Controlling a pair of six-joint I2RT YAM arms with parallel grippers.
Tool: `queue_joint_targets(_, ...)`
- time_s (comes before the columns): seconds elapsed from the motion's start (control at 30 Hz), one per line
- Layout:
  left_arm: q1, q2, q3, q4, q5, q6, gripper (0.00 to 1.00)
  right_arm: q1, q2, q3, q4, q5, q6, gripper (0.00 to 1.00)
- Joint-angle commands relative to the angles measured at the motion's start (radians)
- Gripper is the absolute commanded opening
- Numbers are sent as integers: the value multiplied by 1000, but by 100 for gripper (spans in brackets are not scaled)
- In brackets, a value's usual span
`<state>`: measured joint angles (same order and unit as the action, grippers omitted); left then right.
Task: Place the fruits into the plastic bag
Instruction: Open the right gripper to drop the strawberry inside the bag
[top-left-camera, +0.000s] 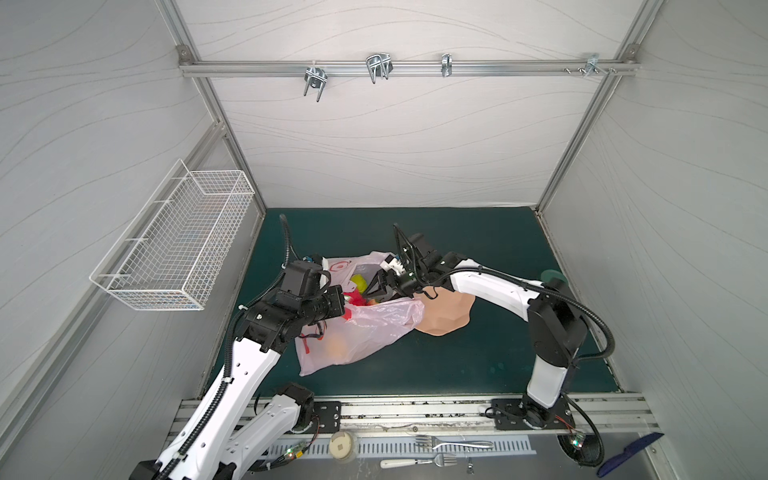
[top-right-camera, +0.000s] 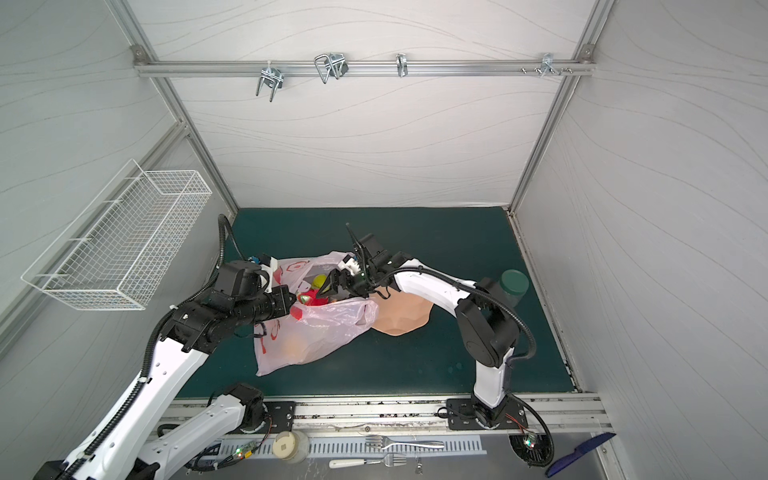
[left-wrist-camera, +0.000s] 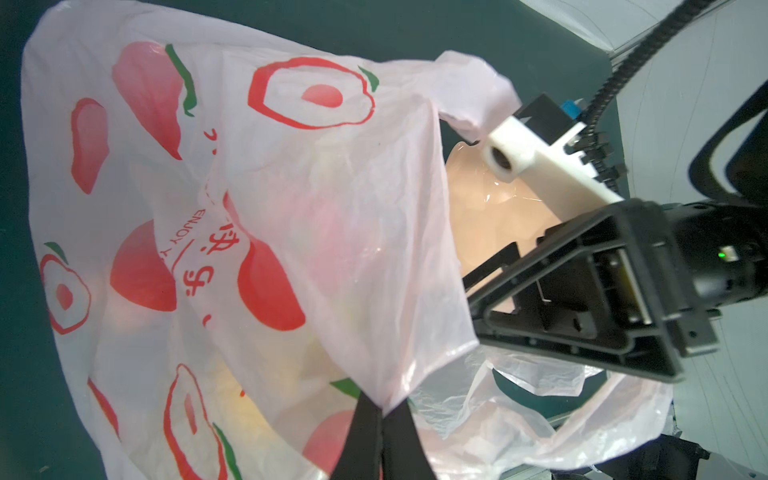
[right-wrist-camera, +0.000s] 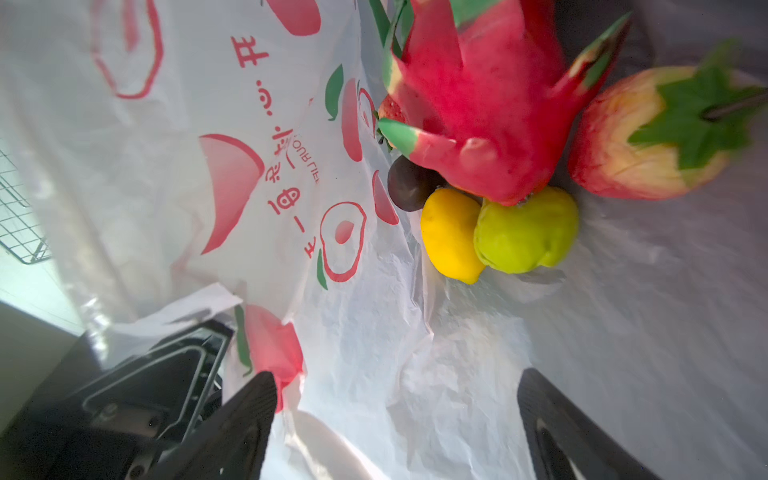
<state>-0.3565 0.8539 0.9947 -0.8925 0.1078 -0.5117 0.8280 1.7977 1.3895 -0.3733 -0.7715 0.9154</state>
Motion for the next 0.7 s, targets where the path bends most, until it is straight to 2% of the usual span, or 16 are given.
queue_joint_targets(0.0, -2, -10, 29, -7, -11, -2, 0, -22, -64, 28, -169, 82, -147, 94)
queue_joint_targets(0.17, -2, -6, 36, 10, 38, 7, 0, -64, -150, 34, -268, 223, -328, 99)
queue_joint_targets(0.27, -2, 4, 78, -8, 44, 40, 33, -98, -217, 2, -252, 271, -428, 99)
queue_joint_targets(0.37, -3, 12, 143, -30, 18, 70, 53, -135, -268, -35, -239, 359, -534, 99)
queue_joint_targets(0.47, -2, 40, 227, -52, 11, 97, 64, -161, -287, -68, -204, 433, -671, 99)
queue_joint_targets(0.53, -2, 68, 286, -62, 26, 115, 67, -173, -285, -103, -152, 455, -772, 99)
queue_joint_targets(0.67, -25, 138, 410, -65, 82, 176, 70, -194, -225, -122, -86, 415, -963, 99)
